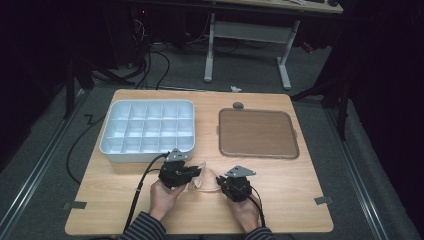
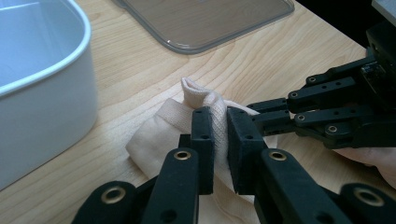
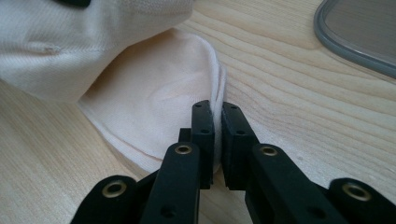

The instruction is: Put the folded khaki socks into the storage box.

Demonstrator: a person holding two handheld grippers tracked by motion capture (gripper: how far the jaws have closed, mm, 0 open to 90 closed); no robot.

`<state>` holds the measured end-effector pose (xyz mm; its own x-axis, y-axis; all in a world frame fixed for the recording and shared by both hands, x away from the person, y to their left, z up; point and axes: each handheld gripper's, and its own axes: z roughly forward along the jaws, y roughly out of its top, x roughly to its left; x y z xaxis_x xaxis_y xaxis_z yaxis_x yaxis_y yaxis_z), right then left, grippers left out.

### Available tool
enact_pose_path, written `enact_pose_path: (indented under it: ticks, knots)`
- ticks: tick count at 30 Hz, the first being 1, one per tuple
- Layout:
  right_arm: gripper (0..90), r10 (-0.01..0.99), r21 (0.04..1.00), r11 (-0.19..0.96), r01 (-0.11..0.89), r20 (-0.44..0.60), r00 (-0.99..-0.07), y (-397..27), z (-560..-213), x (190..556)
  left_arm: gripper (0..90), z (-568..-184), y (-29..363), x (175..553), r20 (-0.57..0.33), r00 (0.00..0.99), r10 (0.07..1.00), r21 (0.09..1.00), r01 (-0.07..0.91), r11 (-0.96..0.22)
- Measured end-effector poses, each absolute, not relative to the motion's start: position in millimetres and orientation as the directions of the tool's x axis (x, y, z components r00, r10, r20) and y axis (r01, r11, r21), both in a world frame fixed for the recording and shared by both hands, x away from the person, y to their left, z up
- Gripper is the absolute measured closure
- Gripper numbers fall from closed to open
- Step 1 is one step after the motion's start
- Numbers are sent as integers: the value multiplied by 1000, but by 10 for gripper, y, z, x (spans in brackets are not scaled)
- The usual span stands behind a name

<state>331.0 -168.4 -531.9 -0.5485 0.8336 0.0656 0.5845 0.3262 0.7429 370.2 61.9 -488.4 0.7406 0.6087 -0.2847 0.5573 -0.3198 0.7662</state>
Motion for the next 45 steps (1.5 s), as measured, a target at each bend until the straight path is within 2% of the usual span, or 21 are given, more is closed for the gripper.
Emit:
enact_pose_path:
  ticks: [17,38,43,45]
  knots:
    - [847,832,740,319,592,80,-549,-1697,-5321,3318,815,-4907,488,3701,-270,763,587,772,536,-342]
    - [844,830,739,321,593,82,-552,-1702,-5321,3322,828,-5067,319,3736,-246,767,593,727,551,-411]
    - [844,830,739,320,593,83,-552,-1703,-5321,3323,813,-5092,300,3743,-249,769,589,723,552,-415]
    - [843,830,739,320,593,84,-552,-1704,-5322,3324,781,-5103,297,3747,-255,770,585,716,557,-421]
